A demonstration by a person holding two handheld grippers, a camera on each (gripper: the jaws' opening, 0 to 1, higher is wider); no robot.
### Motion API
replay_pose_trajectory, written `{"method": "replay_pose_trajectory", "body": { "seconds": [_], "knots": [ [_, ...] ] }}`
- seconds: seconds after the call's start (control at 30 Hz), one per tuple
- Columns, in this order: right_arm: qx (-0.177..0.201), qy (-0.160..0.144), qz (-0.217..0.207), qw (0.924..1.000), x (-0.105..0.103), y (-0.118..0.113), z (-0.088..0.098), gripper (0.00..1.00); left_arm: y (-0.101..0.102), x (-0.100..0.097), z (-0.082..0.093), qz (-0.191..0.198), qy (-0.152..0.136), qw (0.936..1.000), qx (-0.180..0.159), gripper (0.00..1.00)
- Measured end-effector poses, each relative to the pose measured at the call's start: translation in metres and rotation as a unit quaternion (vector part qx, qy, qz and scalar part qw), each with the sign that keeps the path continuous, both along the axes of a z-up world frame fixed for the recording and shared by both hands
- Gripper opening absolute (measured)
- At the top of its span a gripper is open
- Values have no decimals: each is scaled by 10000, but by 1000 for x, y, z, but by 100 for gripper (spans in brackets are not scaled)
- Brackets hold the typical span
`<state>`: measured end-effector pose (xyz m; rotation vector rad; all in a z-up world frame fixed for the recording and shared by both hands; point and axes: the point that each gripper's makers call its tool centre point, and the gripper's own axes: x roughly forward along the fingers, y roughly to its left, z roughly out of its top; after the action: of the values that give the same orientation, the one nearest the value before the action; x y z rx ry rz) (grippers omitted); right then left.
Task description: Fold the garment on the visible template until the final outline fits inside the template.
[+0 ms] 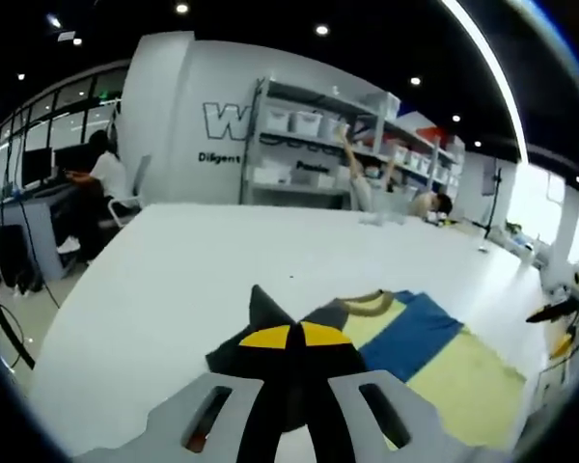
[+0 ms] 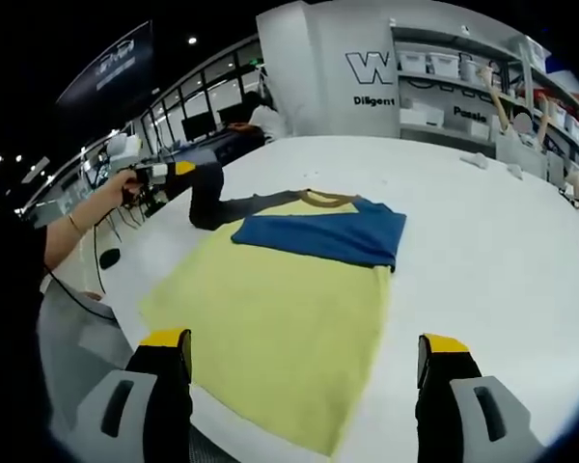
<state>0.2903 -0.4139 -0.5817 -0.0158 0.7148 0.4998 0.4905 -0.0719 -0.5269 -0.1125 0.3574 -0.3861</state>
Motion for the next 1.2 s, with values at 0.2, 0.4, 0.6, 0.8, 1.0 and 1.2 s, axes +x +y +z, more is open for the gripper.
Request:
{"method": "replay_pose_trajectory", "body": {
  "seconds": [0.2,0.4,0.6,0.8,1.0,1.2],
  "knots": [
    [-23,6,49,10000,-1,1,-1,96,-27,3,3,-118,28,9997,-212,1],
    [18,69,-11,10000,-2,-1,-5,96,-47,3,13,-159,-117,9994,-301,1],
    [31,86,7,10000,-2,-1,-7,96,-70,3,18,-230,-159,9981,-556,1],
    [33,90,5,10000,-3,-3,-7,96,-96,3,18,-326,-224,9978,-524,1],
    [62,93,-52,9999,-4,-6,-7,96,-120,3,15,-418,-169,9970,-636,1],
    [78,87,-115,9999,-6,-9,-7,96,-138,5,18,-488,-223,9961,-698,1]
  ]
}}
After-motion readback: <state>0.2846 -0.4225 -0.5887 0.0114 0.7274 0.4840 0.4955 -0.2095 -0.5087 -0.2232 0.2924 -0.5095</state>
